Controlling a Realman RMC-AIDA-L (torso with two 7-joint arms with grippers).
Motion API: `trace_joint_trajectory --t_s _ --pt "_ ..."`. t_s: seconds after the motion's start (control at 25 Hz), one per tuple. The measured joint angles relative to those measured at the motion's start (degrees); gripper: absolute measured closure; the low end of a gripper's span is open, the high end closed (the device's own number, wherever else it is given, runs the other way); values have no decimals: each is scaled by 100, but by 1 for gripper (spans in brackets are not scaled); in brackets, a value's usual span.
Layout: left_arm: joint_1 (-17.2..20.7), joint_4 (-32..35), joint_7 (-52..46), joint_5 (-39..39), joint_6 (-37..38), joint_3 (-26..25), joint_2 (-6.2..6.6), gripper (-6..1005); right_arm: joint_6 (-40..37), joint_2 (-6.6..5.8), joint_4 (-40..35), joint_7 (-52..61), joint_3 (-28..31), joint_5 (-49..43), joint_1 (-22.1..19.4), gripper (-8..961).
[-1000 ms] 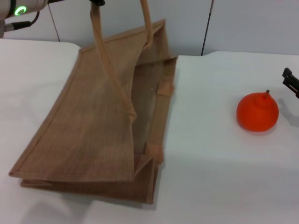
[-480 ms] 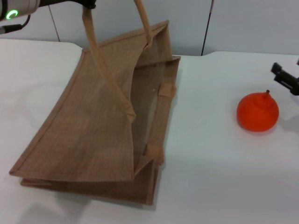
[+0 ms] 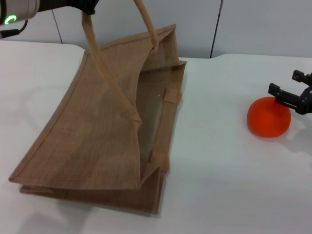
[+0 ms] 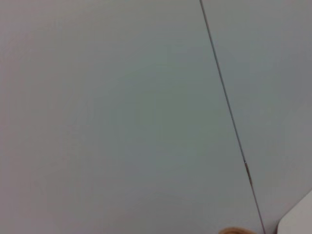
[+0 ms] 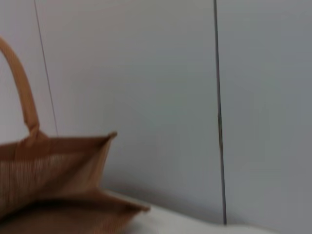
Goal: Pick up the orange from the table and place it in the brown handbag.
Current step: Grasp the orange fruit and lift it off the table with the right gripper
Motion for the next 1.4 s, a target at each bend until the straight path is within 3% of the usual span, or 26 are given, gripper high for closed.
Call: trace_joint_trajectory --t_s 0.24,0.48,0.6,1.4 --pt "-27 -79 -1 1 11 50 1 866 -20 220 -6 273 787 -1093 47 67" --pt "-33 -172 -3 2 5 59 2 866 -128 294 -20 515 902 -1536 115 79" --pt "-37 -205 -3 1 5 60 2 866 -186 412 19 600 915 -1772 120 85" --pt "-68 -237 -3 9 37 149 3 866 -924 477 -122 611 844 -2173 201 124"
